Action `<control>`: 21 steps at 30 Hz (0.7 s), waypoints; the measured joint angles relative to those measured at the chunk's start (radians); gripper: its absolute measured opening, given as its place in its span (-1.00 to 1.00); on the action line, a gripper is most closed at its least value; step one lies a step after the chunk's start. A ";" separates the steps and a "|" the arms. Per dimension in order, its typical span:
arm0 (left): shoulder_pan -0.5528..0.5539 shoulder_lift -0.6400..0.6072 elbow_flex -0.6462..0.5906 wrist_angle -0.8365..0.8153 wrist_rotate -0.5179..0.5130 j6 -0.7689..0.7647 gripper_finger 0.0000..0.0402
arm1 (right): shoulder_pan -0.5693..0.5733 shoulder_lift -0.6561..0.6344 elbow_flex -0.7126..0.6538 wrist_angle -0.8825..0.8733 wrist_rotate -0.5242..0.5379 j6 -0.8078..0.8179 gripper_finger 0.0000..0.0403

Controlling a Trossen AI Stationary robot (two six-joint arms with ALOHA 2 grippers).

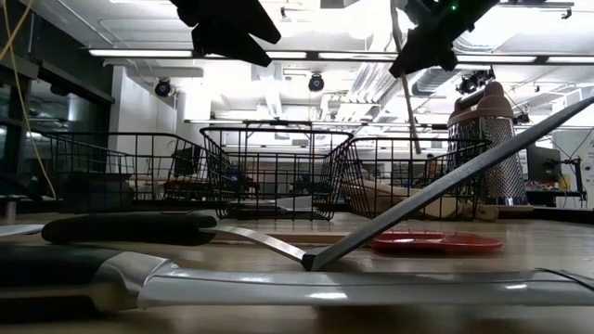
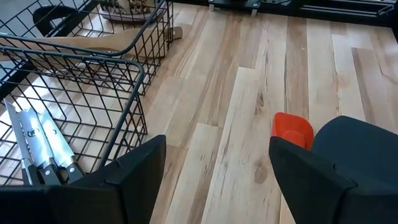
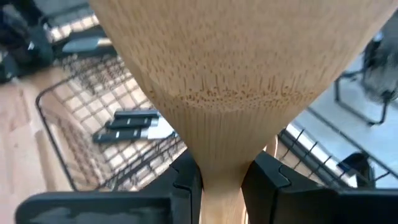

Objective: Pick & Place Kitchen Items
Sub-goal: Put the brown serving spoon into the right black wire basket

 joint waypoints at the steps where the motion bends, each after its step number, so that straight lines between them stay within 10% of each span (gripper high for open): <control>1: 0.000 0.000 0.000 0.000 0.000 0.000 0.40 | -0.022 0.007 0.012 -0.027 -0.030 -0.008 -0.64; 21: 0.000 0.000 0.000 0.000 0.000 -0.011 0.40 | -0.136 0.425 0.317 -0.380 -0.123 -0.135 -0.64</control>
